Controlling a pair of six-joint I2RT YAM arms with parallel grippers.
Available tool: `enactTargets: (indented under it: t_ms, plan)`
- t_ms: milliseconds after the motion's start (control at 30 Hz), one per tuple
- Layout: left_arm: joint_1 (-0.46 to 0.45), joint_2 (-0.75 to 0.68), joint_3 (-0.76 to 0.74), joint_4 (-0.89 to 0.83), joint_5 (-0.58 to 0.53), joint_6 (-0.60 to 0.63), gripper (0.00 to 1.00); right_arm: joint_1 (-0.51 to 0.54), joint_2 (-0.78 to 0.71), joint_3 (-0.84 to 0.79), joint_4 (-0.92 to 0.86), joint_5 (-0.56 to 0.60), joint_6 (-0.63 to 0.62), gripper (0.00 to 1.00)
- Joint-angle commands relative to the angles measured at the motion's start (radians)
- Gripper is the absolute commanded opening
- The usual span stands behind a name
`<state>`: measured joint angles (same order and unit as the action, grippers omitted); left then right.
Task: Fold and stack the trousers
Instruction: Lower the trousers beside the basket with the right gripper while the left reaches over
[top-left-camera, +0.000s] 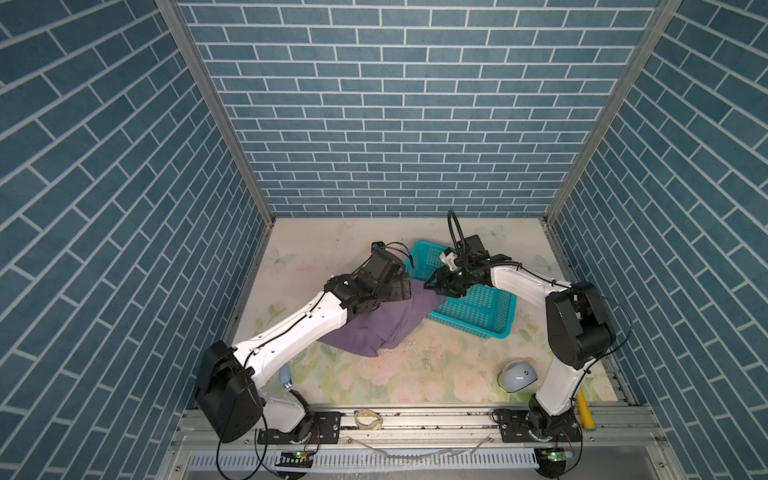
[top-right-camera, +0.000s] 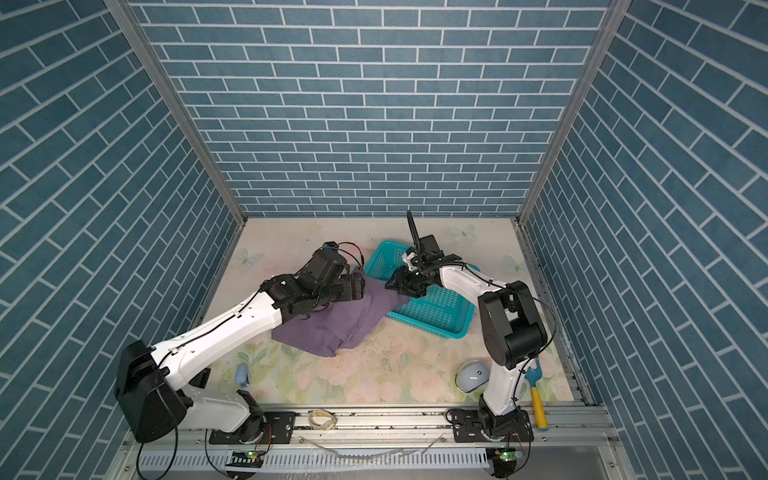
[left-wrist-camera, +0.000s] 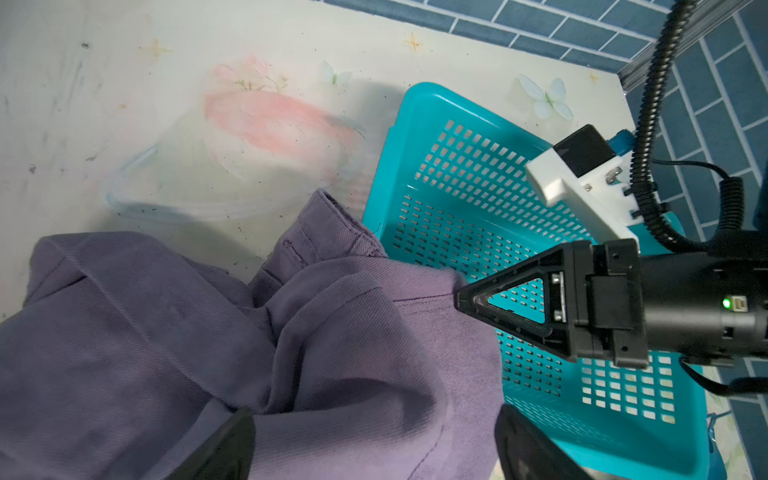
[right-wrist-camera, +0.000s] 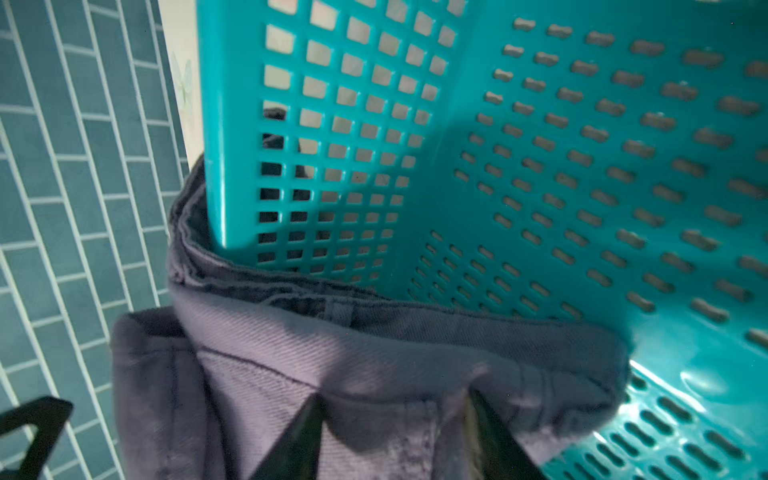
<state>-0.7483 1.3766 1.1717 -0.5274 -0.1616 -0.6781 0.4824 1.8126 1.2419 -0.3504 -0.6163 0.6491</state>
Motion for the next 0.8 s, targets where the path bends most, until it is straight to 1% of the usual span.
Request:
enactTargets:
  t_ms: [0, 100, 167, 300, 367, 433, 567, 667, 700, 767]
  plan:
    - [0.006, -0.052, -0.014, -0.05, -0.059, 0.003, 0.91, 0.007, -0.014, 0.013, 0.035, -0.041, 0.054, 0.0]
    - [0.029, -0.093, -0.011, -0.084, -0.089, 0.003, 0.91, 0.02, -0.051, 0.093, -0.011, -0.011, 0.042, 0.0]
    - [0.046, -0.137, -0.016, -0.104, -0.114, 0.003, 0.91, 0.057, -0.076, 0.189, -0.087, 0.047, -0.011, 0.0]
    - [0.091, -0.263, -0.062, -0.126, -0.172, -0.008, 0.93, 0.2, -0.073, 0.443, -0.289, 0.241, -0.173, 0.0]
    - [0.123, -0.328, -0.094, -0.138, -0.192, -0.022, 0.94, 0.276, -0.047, 0.536, -0.329, 0.283, -0.224, 0.0]
    - [0.163, -0.391, -0.125, -0.163, -0.21, -0.043, 0.94, 0.337, -0.004, 0.606, -0.334, 0.254, -0.247, 0.0]
    - [0.222, -0.474, -0.175, -0.225, -0.234, -0.101, 0.94, 0.429, 0.121, 0.711, -0.356, 0.121, -0.272, 0.0]
    - [0.237, -0.505, -0.208, -0.251, -0.237, -0.133, 0.94, 0.499, 0.206, 0.775, -0.431, 0.1, -0.339, 0.0]
    - [0.238, -0.51, -0.219, -0.254, -0.235, -0.139, 0.94, 0.519, 0.228, 0.791, -0.461, 0.108, -0.366, 0.05]
    - [0.24, -0.511, -0.23, -0.259, -0.233, -0.152, 0.94, 0.533, 0.25, 0.816, -0.515, 0.109, -0.406, 0.19]
